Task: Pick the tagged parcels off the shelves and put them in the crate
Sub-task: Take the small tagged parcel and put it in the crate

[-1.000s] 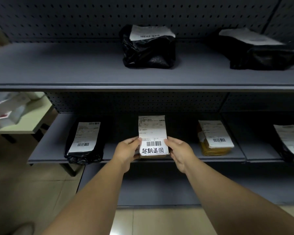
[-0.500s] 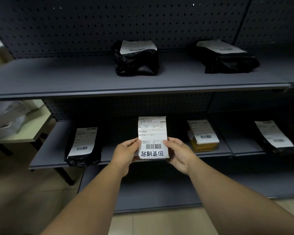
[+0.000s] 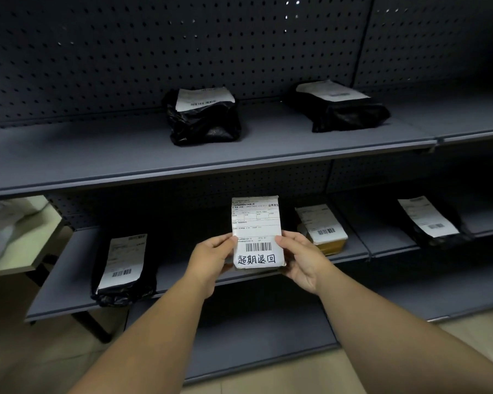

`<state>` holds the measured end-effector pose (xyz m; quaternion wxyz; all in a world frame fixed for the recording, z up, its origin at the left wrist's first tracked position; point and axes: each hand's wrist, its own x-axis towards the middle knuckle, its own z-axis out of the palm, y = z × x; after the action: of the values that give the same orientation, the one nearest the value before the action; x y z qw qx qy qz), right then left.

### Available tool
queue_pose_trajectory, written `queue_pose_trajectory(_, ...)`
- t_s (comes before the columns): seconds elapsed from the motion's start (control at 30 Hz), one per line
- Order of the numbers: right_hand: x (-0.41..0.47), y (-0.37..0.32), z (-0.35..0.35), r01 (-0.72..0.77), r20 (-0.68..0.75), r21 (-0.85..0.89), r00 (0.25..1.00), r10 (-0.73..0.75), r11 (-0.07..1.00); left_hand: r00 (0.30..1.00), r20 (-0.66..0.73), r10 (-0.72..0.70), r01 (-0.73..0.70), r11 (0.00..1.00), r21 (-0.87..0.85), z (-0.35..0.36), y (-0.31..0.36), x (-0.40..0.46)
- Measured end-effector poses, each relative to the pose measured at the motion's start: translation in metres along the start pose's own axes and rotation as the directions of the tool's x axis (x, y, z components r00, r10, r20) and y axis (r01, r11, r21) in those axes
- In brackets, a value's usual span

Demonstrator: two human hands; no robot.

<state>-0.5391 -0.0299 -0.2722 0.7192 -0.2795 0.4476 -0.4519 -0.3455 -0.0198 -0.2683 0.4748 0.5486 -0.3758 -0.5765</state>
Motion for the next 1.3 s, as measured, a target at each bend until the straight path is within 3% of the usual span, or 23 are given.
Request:
queue_pose_trajectory(0.37,-0.039,-0.027,-0.065,0.082,-0.153,-0.004,0.985,-0.082,0.997,0.988,0.155,0.015,-0.033,0.993,0.11,0.078,0.001,0.005)
queue_pose_trajectory(0.57,-0.085,-0.053,-0.136,0.168,-0.314,0.052,0.938,-0.144,0.984,0.959,0.282,0.006,-0.066,0.977,0.203,0.172,-0.001,0.004)
queue_pose_trajectory(0.7,-0.127,-0.072,-0.197,0.263,-0.449,0.094,0.872,-0.195,0.96,0.916,0.398,0.056,-0.18,0.942,0.282,0.257,-0.003,-0.006)
queue_pose_trajectory(0.83,-0.176,-0.091,-0.267,0.335,-0.558,0.089,0.797,-0.232,0.938,0.833,0.529,0.162,-0.448,0.758,0.474,0.35,-0.009,-0.023)
queue_pose_trajectory(0.97,-0.226,-0.109,-0.338,0.372,-0.686,0.083,0.694,-0.218,0.924,0.736,0.63,0.247,-0.655,0.495,0.571,0.442,-0.018,-0.046)
queue_pose_trajectory(1.07,-0.264,-0.121,-0.391,0.398,-0.75,0.088,0.63,-0.202,0.913,0.586,0.737,0.337,-0.81,0.22,0.544,0.51,-0.028,-0.064)
queue_pose_trajectory(1.3,-0.336,-0.143,-0.504,0.44,-0.853,0.082,0.495,-0.165,0.894,0.327,0.887,0.328,-0.901,-0.175,0.397,0.651,-0.052,-0.098)
